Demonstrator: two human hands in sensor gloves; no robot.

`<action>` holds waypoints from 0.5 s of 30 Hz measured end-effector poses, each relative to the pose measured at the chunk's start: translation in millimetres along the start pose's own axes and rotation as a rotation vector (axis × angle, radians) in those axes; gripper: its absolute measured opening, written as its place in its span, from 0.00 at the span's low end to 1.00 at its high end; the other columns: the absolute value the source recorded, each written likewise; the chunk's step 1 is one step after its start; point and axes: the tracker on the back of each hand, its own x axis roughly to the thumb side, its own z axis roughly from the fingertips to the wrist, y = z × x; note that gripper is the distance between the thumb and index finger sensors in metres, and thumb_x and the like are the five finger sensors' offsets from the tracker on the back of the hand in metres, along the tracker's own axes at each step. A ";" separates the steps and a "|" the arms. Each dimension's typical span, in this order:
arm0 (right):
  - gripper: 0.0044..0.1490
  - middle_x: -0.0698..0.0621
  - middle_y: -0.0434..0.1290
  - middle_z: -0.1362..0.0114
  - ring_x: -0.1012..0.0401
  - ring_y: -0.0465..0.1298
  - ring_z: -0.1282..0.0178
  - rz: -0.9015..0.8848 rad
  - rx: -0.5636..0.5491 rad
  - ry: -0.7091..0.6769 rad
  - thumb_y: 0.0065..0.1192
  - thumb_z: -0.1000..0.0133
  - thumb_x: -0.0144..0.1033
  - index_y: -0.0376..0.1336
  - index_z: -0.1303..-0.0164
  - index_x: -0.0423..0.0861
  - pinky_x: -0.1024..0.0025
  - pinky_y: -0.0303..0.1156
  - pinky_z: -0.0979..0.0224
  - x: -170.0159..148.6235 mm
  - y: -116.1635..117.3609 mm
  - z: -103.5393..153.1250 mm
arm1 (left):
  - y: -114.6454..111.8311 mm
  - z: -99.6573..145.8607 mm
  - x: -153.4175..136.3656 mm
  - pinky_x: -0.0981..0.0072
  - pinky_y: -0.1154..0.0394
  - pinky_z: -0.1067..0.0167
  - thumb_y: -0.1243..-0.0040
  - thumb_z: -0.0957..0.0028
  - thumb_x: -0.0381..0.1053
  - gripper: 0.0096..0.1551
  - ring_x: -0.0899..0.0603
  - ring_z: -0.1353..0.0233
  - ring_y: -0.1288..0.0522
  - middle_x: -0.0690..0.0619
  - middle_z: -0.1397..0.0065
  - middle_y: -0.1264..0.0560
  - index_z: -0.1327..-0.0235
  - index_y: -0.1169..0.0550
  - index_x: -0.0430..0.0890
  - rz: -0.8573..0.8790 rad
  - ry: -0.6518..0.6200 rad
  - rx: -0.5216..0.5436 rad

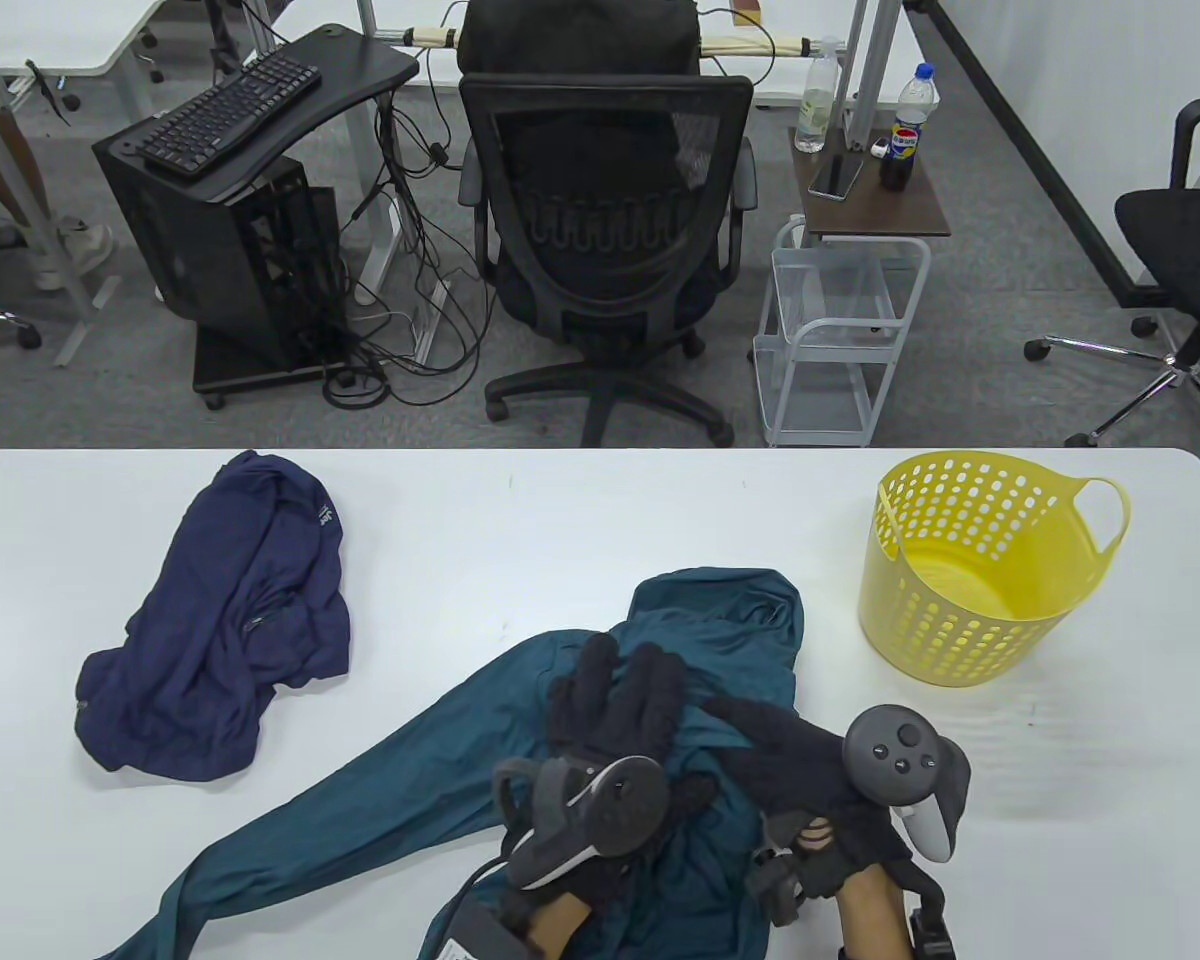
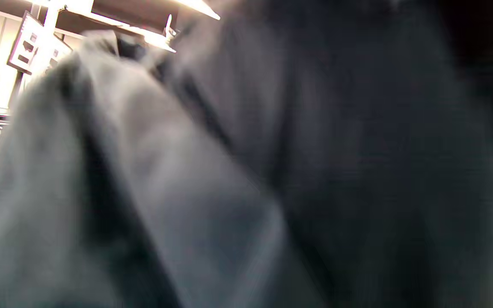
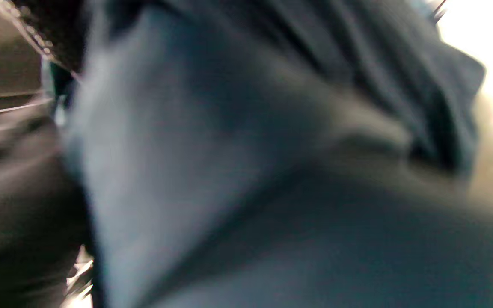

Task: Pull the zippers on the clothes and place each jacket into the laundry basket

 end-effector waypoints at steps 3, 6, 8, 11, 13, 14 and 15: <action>0.27 0.55 0.83 0.41 0.59 0.86 0.58 0.147 0.034 0.062 0.69 0.46 0.50 0.73 0.38 0.54 0.48 0.74 0.33 -5.8 1.8 -1.0 | -8.4 -6.6 -2.4 0.27 0.44 0.29 0.33 0.64 0.64 0.45 0.39 0.16 0.42 0.64 0.23 0.26 0.29 0.34 0.62 0.022 -0.015 -0.032; 0.28 0.55 0.84 0.44 0.62 0.86 0.64 0.122 0.135 0.093 0.70 0.46 0.49 0.73 0.37 0.52 0.51 0.77 0.36 -11.7 8.4 -4.4 | -13.3 -8.6 -15.9 0.29 0.41 0.29 0.34 0.61 0.62 0.33 0.43 0.20 0.32 0.70 0.37 0.18 0.37 0.26 0.66 -0.089 0.047 0.013; 0.29 0.55 0.85 0.45 0.62 0.86 0.66 0.125 0.186 0.105 0.70 0.46 0.51 0.72 0.36 0.51 0.51 0.77 0.37 -12.1 16.1 -6.3 | -15.6 -8.9 -25.5 0.31 0.38 0.30 0.40 0.60 0.64 0.27 0.46 0.23 0.27 0.71 0.45 0.14 0.44 0.21 0.67 -0.057 0.095 0.047; 0.39 0.53 0.87 0.45 0.61 0.87 0.65 0.149 0.266 0.139 0.69 0.48 0.58 0.68 0.31 0.49 0.50 0.76 0.36 -12.1 29.1 -8.1 | -17.3 -9.4 -40.8 0.33 0.36 0.31 0.43 0.60 0.67 0.26 0.47 0.27 0.24 0.70 0.50 0.13 0.48 0.18 0.67 0.021 0.160 0.057; 0.46 0.52 0.88 0.45 0.59 0.88 0.63 0.148 0.346 0.173 0.70 0.50 0.62 0.65 0.28 0.44 0.49 0.74 0.34 -12.3 40.9 -9.0 | -17.9 -8.9 -51.2 0.33 0.35 0.32 0.43 0.60 0.68 0.26 0.47 0.28 0.23 0.70 0.51 0.13 0.49 0.18 0.66 0.038 0.201 0.074; 0.47 0.52 0.88 0.45 0.59 0.88 0.62 0.156 0.371 0.176 0.70 0.50 0.62 0.65 0.28 0.43 0.48 0.74 0.34 -11.7 47.2 -9.8 | -18.4 -8.5 -55.2 0.33 0.35 0.32 0.43 0.60 0.68 0.26 0.47 0.29 0.22 0.70 0.52 0.13 0.49 0.18 0.66 0.041 0.212 0.080; 0.47 0.52 0.88 0.44 0.59 0.88 0.61 0.184 0.379 0.174 0.71 0.51 0.61 0.64 0.28 0.43 0.48 0.74 0.34 -10.7 52.8 -10.8 | -18.8 -7.8 -59.4 0.33 0.35 0.32 0.43 0.60 0.68 0.26 0.47 0.29 0.22 0.70 0.52 0.12 0.49 0.18 0.66 0.044 0.231 0.088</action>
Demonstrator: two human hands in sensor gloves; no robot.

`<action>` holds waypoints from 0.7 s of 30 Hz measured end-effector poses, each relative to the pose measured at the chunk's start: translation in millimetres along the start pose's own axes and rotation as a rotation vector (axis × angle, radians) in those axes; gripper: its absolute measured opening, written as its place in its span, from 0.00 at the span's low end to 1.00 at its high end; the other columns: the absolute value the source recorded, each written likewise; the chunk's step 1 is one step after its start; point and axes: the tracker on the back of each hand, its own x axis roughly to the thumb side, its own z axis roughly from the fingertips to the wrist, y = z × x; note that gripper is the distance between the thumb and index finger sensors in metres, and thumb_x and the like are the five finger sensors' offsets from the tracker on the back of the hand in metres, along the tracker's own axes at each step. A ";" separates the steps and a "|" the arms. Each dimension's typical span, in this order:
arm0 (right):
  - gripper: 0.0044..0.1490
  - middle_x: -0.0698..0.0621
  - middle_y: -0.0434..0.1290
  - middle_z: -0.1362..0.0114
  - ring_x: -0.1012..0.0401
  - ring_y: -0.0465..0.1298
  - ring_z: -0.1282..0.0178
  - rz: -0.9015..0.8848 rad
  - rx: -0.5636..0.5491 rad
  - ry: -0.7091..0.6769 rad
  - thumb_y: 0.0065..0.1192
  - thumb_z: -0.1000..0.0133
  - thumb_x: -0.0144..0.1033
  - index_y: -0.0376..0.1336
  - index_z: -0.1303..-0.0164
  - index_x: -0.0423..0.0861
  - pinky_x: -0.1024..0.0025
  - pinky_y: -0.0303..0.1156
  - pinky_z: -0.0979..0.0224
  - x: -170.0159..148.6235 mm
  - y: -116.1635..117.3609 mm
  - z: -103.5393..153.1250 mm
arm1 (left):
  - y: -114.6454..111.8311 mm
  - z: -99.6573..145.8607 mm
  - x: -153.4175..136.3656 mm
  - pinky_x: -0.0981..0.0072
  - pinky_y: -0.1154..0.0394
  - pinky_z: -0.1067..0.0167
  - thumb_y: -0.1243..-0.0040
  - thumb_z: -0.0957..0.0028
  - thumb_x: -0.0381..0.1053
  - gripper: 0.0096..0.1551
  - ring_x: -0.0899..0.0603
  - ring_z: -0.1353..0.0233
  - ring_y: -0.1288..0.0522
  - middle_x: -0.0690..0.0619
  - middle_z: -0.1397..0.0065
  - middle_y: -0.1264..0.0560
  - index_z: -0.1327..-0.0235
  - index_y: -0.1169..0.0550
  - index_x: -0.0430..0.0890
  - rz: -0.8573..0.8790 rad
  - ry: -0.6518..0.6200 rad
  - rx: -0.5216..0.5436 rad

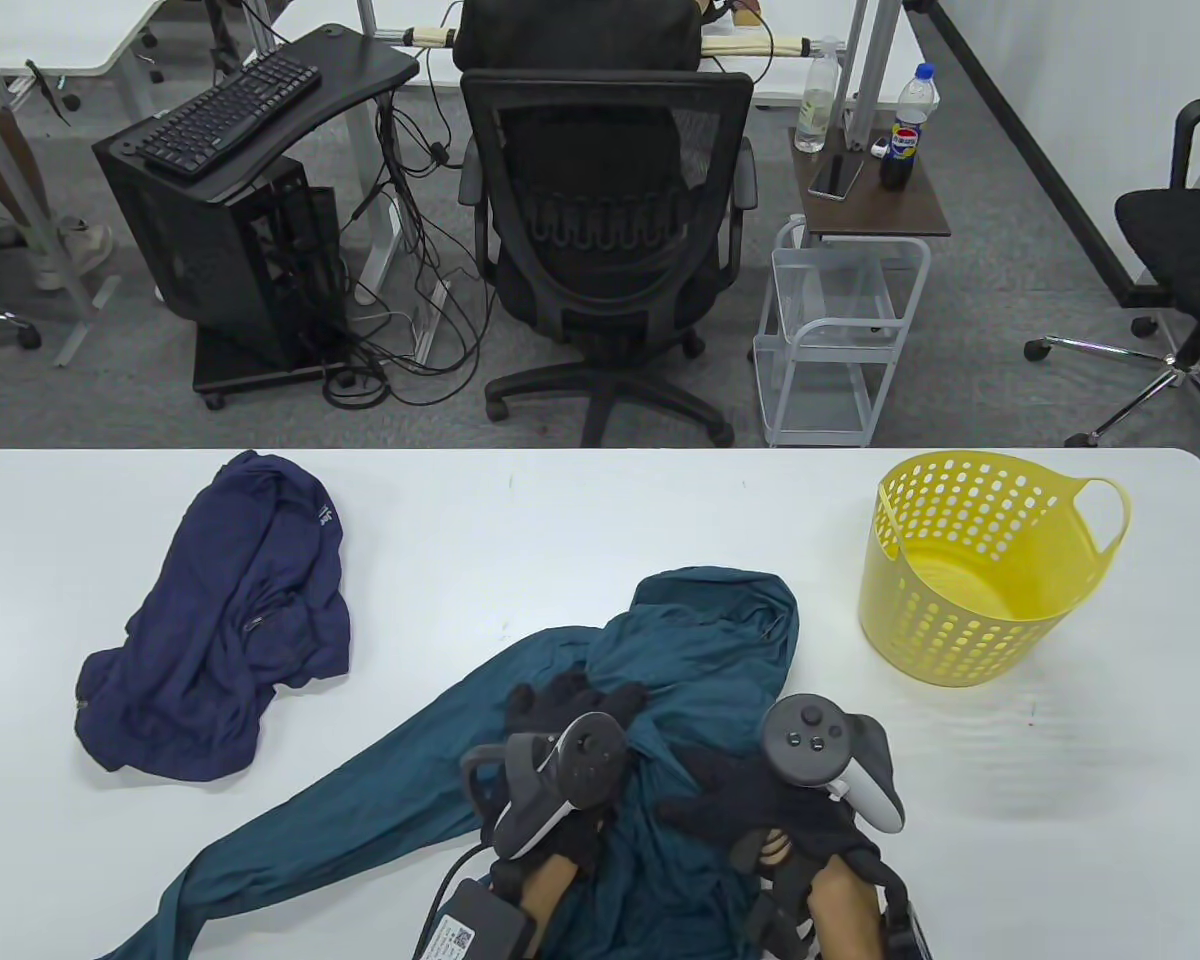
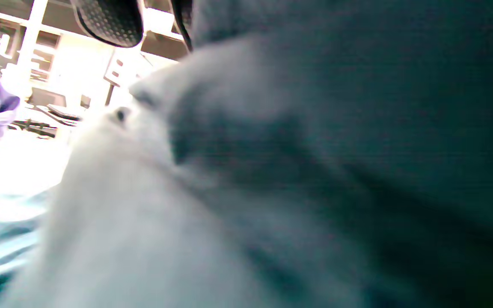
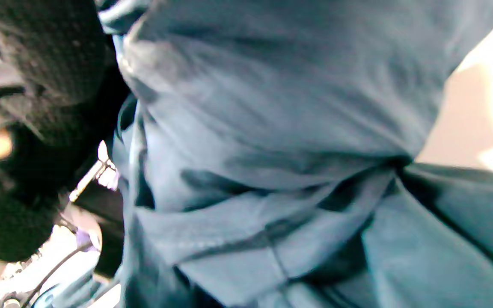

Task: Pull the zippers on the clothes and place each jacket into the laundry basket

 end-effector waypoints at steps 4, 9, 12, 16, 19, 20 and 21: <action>0.45 0.54 0.88 0.44 0.60 0.88 0.58 0.103 0.028 0.027 0.73 0.52 0.60 0.65 0.29 0.45 0.49 0.74 0.34 5.1 10.7 -4.3 | 1.1 -2.1 -12.5 0.33 0.35 0.32 0.43 0.60 0.67 0.26 0.46 0.29 0.22 0.70 0.51 0.12 0.48 0.18 0.66 0.007 0.050 0.013; 0.35 0.57 0.86 0.41 0.61 0.86 0.53 0.168 0.077 0.100 0.76 0.49 0.50 0.68 0.33 0.49 0.49 0.72 0.32 2.3 12.4 -3.5 | 6.2 -3.6 -26.4 0.33 0.35 0.32 0.42 0.60 0.66 0.25 0.46 0.29 0.22 0.70 0.50 0.12 0.48 0.18 0.66 0.021 0.115 0.042; 0.32 0.59 0.85 0.39 0.61 0.86 0.51 0.234 0.051 0.149 0.76 0.48 0.45 0.68 0.33 0.52 0.50 0.72 0.31 -0.1 8.9 -2.2 | 8.8 -4.1 -32.0 0.33 0.35 0.32 0.41 0.60 0.66 0.25 0.46 0.29 0.22 0.70 0.50 0.12 0.48 0.18 0.66 0.030 0.139 0.056; 0.32 0.60 0.84 0.37 0.60 0.84 0.48 0.290 -0.041 0.227 0.76 0.48 0.41 0.67 0.32 0.55 0.49 0.70 0.30 -5.7 -2.2 2.6 | 12.3 -4.4 -38.7 0.33 0.35 0.32 0.42 0.59 0.65 0.25 0.46 0.29 0.22 0.70 0.49 0.13 0.48 0.18 0.66 0.046 0.176 0.074; 0.32 0.60 0.83 0.36 0.60 0.83 0.47 0.272 -0.089 0.272 0.76 0.48 0.40 0.67 0.32 0.56 0.49 0.70 0.29 -19.0 -11.5 4.0 | 13.9 -4.6 -42.7 0.33 0.35 0.32 0.42 0.59 0.65 0.25 0.45 0.29 0.23 0.70 0.49 0.13 0.47 0.18 0.66 0.059 0.196 0.075; 0.32 0.60 0.83 0.35 0.60 0.83 0.46 0.257 -0.098 0.290 0.76 0.48 0.40 0.67 0.32 0.56 0.49 0.69 0.29 -25.5 -14.4 4.1 | 14.3 -4.6 -44.0 0.33 0.35 0.32 0.42 0.59 0.65 0.25 0.45 0.29 0.23 0.70 0.49 0.13 0.47 0.18 0.66 0.065 0.197 0.075; 0.33 0.60 0.82 0.35 0.59 0.83 0.46 0.248 -0.106 0.300 0.77 0.48 0.40 0.67 0.32 0.56 0.49 0.69 0.29 -29.7 -16.2 3.9 | 14.5 -4.6 -44.4 0.33 0.35 0.32 0.42 0.59 0.66 0.25 0.45 0.29 0.23 0.70 0.49 0.13 0.47 0.18 0.66 0.069 0.196 0.074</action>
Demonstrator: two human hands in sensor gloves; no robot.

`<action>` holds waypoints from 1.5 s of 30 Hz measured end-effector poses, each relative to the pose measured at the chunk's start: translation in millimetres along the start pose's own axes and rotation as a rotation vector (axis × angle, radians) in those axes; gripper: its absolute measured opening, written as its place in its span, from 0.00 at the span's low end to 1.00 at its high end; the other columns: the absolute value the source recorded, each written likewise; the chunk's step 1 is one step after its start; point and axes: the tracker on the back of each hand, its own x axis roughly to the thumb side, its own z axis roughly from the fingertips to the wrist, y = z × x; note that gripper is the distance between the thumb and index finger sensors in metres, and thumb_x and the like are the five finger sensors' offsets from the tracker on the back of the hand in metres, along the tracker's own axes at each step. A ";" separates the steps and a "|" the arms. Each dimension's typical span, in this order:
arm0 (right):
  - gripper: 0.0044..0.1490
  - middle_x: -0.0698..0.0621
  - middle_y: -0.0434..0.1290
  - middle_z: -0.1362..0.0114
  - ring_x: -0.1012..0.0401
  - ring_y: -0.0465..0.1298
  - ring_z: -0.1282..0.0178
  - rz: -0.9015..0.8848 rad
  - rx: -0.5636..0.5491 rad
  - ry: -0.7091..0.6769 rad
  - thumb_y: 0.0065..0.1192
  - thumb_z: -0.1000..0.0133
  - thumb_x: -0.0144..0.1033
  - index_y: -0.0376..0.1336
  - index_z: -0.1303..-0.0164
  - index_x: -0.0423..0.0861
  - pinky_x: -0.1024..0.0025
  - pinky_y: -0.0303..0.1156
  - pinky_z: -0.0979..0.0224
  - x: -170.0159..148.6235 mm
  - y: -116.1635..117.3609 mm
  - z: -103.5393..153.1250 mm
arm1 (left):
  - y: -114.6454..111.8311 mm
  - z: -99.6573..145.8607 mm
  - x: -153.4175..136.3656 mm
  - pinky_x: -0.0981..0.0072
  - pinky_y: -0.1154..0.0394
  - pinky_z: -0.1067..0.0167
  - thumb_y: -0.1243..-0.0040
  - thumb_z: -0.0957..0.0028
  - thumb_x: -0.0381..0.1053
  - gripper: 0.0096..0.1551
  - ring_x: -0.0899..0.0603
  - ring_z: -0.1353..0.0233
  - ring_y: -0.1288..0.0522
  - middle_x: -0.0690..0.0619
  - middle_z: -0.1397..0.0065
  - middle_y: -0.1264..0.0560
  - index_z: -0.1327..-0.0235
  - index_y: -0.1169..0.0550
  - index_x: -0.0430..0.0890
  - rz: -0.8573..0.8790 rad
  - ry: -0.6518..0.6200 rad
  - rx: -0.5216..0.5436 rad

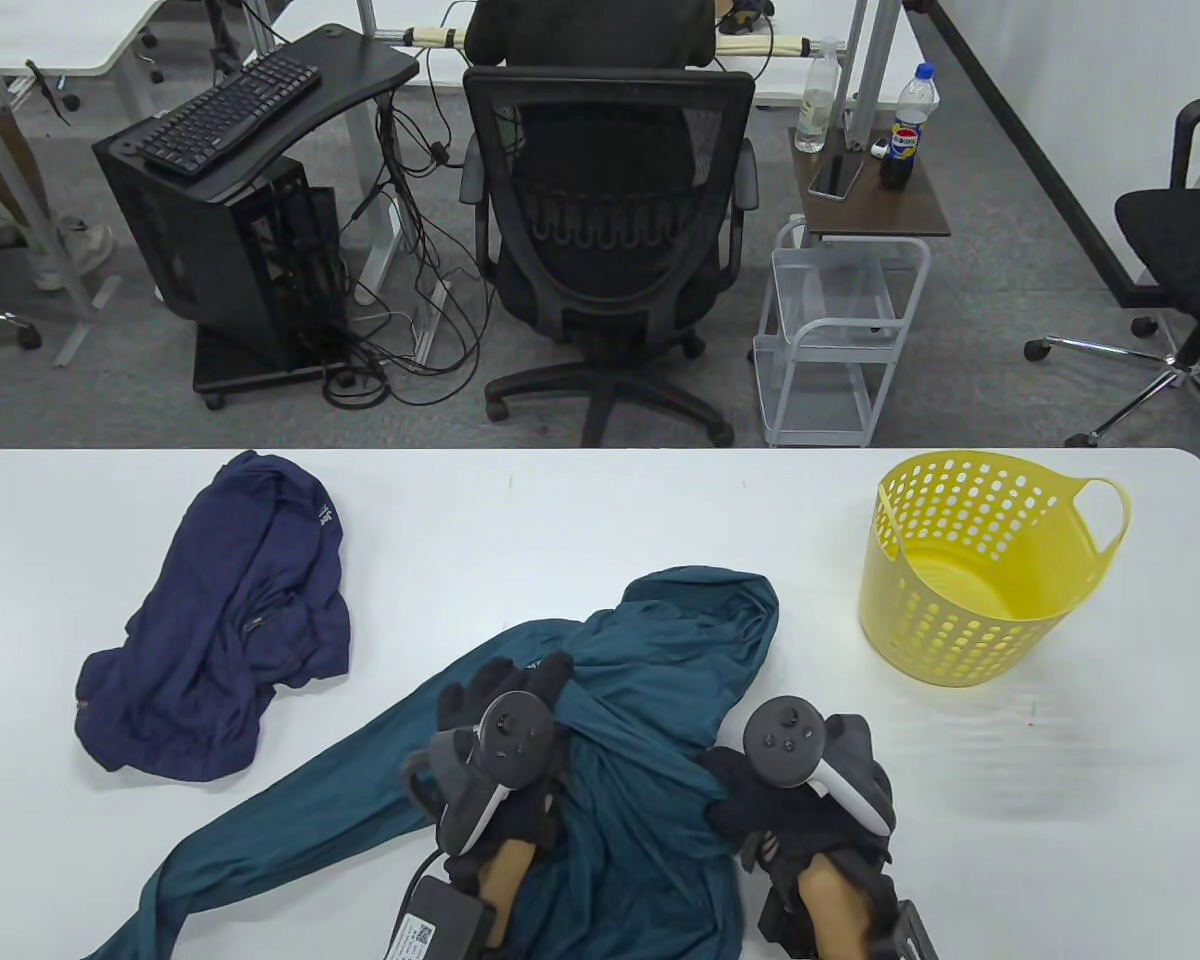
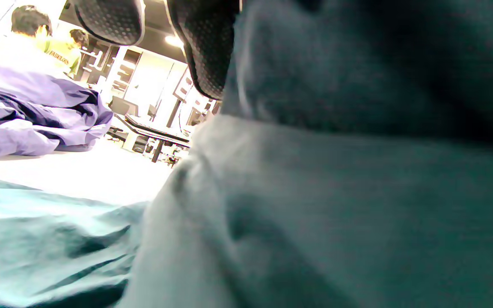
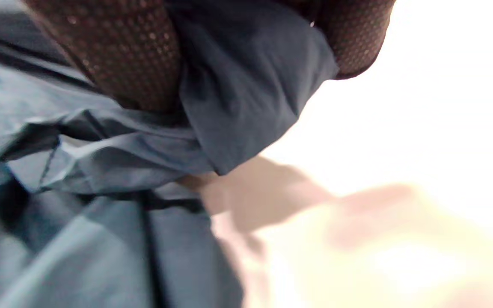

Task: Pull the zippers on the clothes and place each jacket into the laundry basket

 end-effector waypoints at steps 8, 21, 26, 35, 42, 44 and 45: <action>0.31 0.59 0.82 0.34 0.55 0.78 0.42 0.019 -0.089 0.111 0.74 0.47 0.39 0.68 0.32 0.57 0.44 0.64 0.27 -26.6 -10.3 -3.1 | 7.3 -0.9 -6.9 0.33 0.35 0.32 0.42 0.58 0.65 0.25 0.45 0.29 0.23 0.70 0.48 0.13 0.47 0.19 0.66 0.039 0.036 0.025; 0.26 0.59 0.77 0.31 0.46 0.72 0.28 -0.040 -0.379 0.251 0.69 0.45 0.36 0.69 0.35 0.61 0.37 0.58 0.24 -64.3 -47.8 18.7 | 6.2 2.4 -6.3 0.33 0.35 0.32 0.44 0.58 0.66 0.25 0.45 0.28 0.23 0.69 0.47 0.13 0.46 0.19 0.66 0.049 0.018 0.011; 0.27 0.55 0.65 0.23 0.45 0.55 0.22 -0.005 -0.803 0.261 0.59 0.42 0.32 0.67 0.33 0.64 0.35 0.48 0.22 -59.7 -75.9 54.8 | -7.3 12.1 17.8 0.32 0.36 0.31 0.47 0.59 0.71 0.30 0.44 0.24 0.27 0.68 0.39 0.16 0.42 0.22 0.70 0.018 -0.126 -0.068; 0.41 0.50 0.42 0.11 0.40 0.32 0.18 -0.068 -0.124 0.154 0.71 0.46 0.38 0.58 0.21 0.54 0.28 0.30 0.25 -45.0 -53.4 39.3 | -34.7 15.4 31.3 0.22 0.55 0.29 0.41 0.69 0.79 0.53 0.36 0.15 0.57 0.61 0.12 0.47 0.26 0.44 0.72 -0.083 -0.418 -0.580; 0.34 0.50 0.50 0.11 0.40 0.42 0.16 -0.145 -0.091 -0.232 0.61 0.42 0.41 0.60 0.23 0.53 0.29 0.38 0.24 19.1 -21.1 25.0 | -0.5 0.8 -4.3 0.22 0.58 0.30 0.38 0.68 0.76 0.54 0.36 0.15 0.59 0.61 0.11 0.50 0.26 0.48 0.74 0.141 -0.347 -0.567; 0.33 0.54 0.52 0.11 0.43 0.48 0.15 -0.144 -0.046 -0.321 0.58 0.42 0.39 0.61 0.23 0.55 0.30 0.41 0.23 41.5 -2.1 19.3 | 3.2 -5.0 -22.1 0.23 0.55 0.30 0.41 0.61 0.73 0.48 0.36 0.15 0.54 0.62 0.12 0.46 0.26 0.46 0.74 0.154 -0.230 -0.517; 0.32 0.56 0.53 0.11 0.43 0.49 0.15 -0.136 -0.025 -0.335 0.58 0.42 0.38 0.61 0.23 0.56 0.30 0.42 0.22 45.7 2.3 18.2 | 3.0 -6.4 -27.2 0.24 0.54 0.30 0.44 0.58 0.71 0.43 0.37 0.15 0.51 0.62 0.13 0.44 0.27 0.44 0.74 0.152 -0.190 -0.502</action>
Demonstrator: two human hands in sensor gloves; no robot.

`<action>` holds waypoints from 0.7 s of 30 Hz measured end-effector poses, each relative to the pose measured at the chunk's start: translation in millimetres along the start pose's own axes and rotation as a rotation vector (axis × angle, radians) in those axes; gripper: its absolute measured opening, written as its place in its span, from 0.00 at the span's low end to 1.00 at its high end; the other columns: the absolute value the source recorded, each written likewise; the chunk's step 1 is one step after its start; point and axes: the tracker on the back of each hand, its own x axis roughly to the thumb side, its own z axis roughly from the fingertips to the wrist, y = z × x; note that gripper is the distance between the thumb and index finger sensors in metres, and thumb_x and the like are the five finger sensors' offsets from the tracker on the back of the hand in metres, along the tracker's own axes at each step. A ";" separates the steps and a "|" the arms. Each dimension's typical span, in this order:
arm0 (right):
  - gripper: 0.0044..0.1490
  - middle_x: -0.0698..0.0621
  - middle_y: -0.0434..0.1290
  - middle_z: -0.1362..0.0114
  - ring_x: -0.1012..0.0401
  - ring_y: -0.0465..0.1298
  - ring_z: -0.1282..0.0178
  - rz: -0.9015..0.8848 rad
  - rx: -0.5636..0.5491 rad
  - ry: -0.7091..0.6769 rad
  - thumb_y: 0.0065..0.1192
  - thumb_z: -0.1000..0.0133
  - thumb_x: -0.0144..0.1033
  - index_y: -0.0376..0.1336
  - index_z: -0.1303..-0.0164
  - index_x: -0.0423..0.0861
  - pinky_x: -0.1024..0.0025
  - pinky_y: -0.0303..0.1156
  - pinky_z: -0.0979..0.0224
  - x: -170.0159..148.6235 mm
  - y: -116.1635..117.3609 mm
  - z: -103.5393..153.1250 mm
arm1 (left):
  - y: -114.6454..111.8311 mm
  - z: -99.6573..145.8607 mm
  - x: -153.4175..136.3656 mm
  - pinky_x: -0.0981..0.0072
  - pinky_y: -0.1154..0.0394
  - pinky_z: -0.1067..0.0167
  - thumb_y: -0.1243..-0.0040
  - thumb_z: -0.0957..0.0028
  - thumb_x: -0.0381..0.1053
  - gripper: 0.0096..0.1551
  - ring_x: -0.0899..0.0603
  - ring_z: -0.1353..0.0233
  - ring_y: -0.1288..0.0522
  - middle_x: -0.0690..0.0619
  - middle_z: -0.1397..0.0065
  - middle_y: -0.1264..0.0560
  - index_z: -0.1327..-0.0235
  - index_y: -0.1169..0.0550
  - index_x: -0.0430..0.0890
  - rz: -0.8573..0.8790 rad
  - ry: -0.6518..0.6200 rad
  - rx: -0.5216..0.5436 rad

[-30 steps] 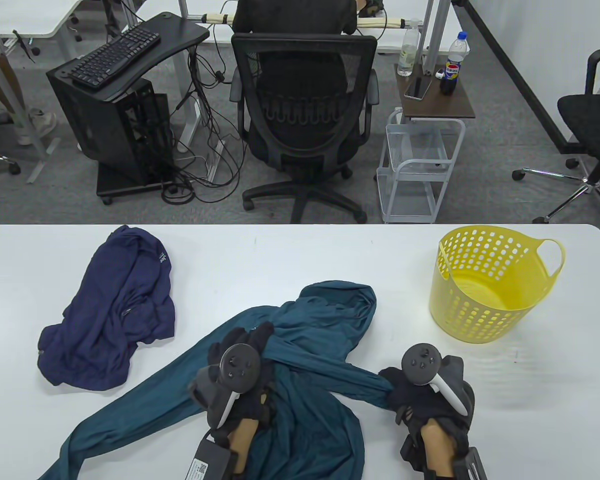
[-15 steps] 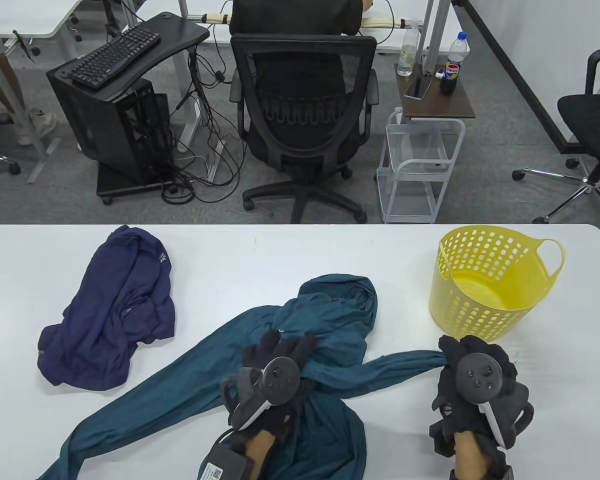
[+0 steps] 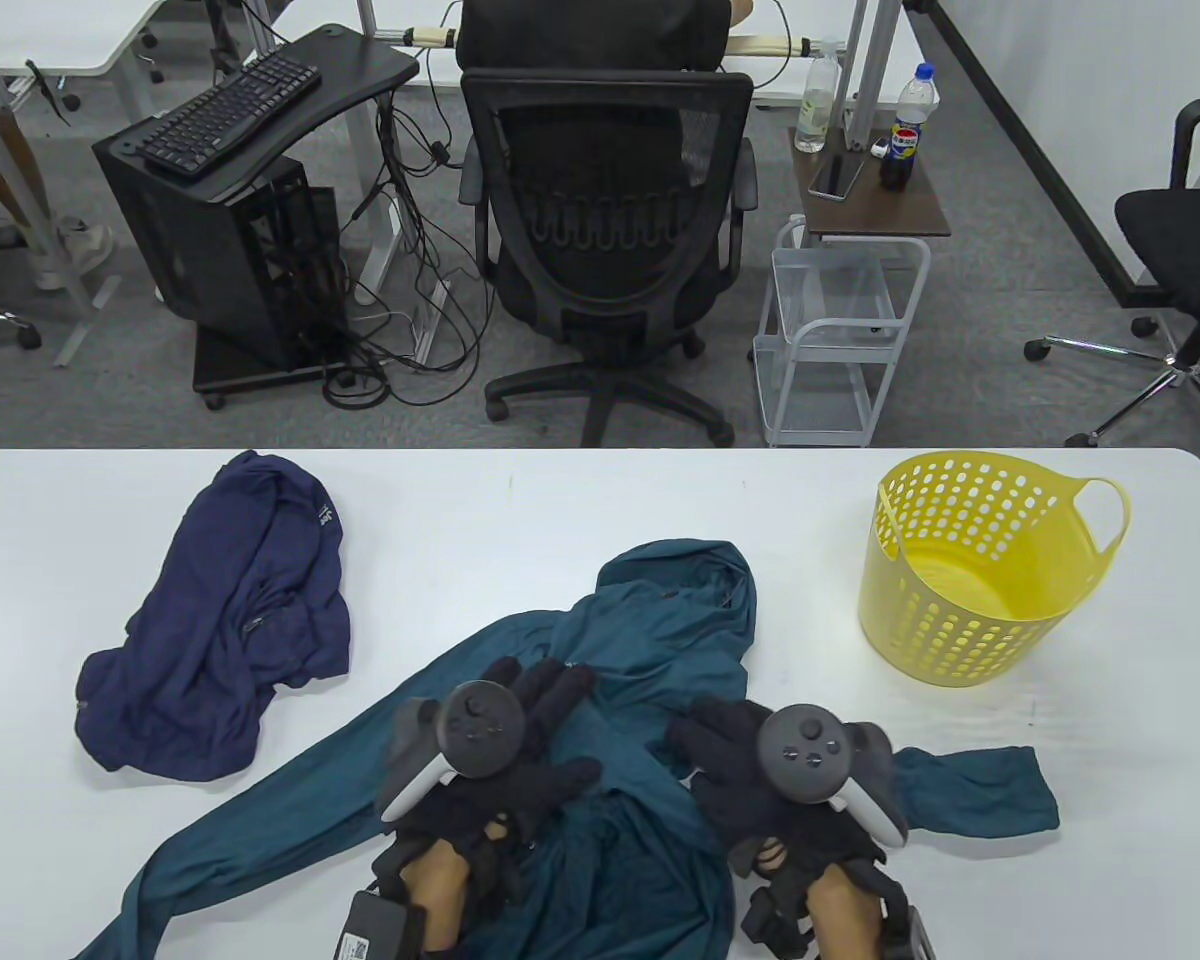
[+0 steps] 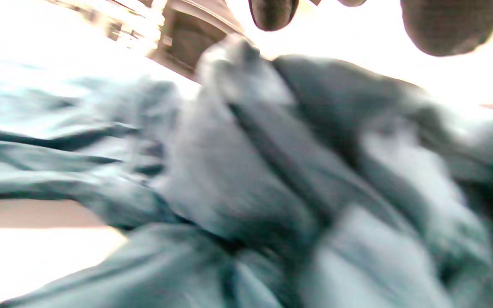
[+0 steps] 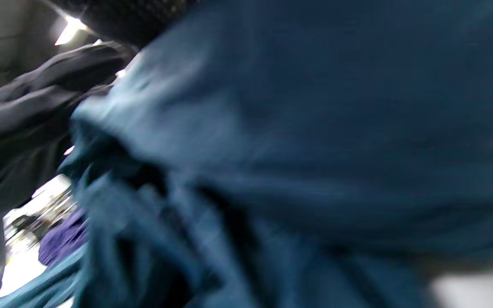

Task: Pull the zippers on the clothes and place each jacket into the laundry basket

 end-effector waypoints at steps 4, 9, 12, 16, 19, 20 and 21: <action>0.32 0.61 0.56 0.12 0.46 0.55 0.14 0.164 0.219 0.013 0.57 0.42 0.34 0.62 0.25 0.58 0.33 0.47 0.21 11.0 42.0 -16.2 | -12.0 -8.4 -27.2 0.26 0.51 0.29 0.47 0.53 0.61 0.31 0.37 0.16 0.45 0.64 0.17 0.35 0.33 0.35 0.77 -0.055 0.180 0.016; 0.32 0.61 0.57 0.12 0.50 0.58 0.15 0.300 0.297 0.220 0.57 0.42 0.35 0.61 0.25 0.61 0.36 0.51 0.21 -11.5 46.4 -18.4 | -46.3 -23.4 -36.6 0.29 0.51 0.28 0.50 0.53 0.63 0.31 0.41 0.16 0.48 0.69 0.17 0.36 0.35 0.38 0.81 -0.306 0.260 -0.153; 0.31 0.62 0.57 0.12 0.51 0.58 0.15 0.260 0.265 0.361 0.57 0.42 0.38 0.61 0.25 0.61 0.37 0.52 0.21 -34.9 31.4 -12.8 | -51.3 -25.0 -38.8 0.29 0.53 0.28 0.50 0.54 0.66 0.33 0.39 0.16 0.49 0.66 0.17 0.36 0.33 0.41 0.80 -0.254 0.281 -0.172; 0.30 0.63 0.58 0.13 0.51 0.58 0.15 0.243 0.170 0.552 0.58 0.43 0.39 0.65 0.27 0.57 0.38 0.53 0.22 -67.4 3.8 -1.8 | -50.5 -21.8 -39.8 0.30 0.55 0.28 0.52 0.56 0.70 0.35 0.38 0.16 0.52 0.63 0.17 0.39 0.32 0.44 0.80 -0.196 0.372 -0.230; 0.28 0.63 0.62 0.16 0.50 0.61 0.16 0.194 0.119 0.631 0.59 0.44 0.39 0.69 0.31 0.55 0.38 0.55 0.23 -88.2 -15.4 10.1 | -47.9 -15.8 -31.5 0.30 0.56 0.27 0.53 0.57 0.72 0.33 0.38 0.16 0.53 0.59 0.19 0.39 0.34 0.29 0.74 -0.247 0.433 -0.332; 0.28 0.63 0.64 0.17 0.50 0.62 0.17 0.174 0.117 0.636 0.61 0.44 0.38 0.71 0.32 0.55 0.38 0.56 0.23 -90.5 -17.9 12.5 | -46.8 -14.0 -27.3 0.30 0.56 0.27 0.52 0.57 0.72 0.32 0.39 0.16 0.53 0.58 0.20 0.39 0.34 0.29 0.74 -0.272 0.438 -0.368; 0.28 0.62 0.66 0.18 0.49 0.63 0.18 0.153 0.112 0.657 0.62 0.45 0.38 0.73 0.34 0.53 0.38 0.57 0.24 -91.9 -22.3 16.2 | -43.0 -9.7 -19.6 0.31 0.54 0.28 0.50 0.60 0.72 0.33 0.39 0.17 0.50 0.58 0.22 0.35 0.37 0.26 0.74 -0.321 0.462 -0.379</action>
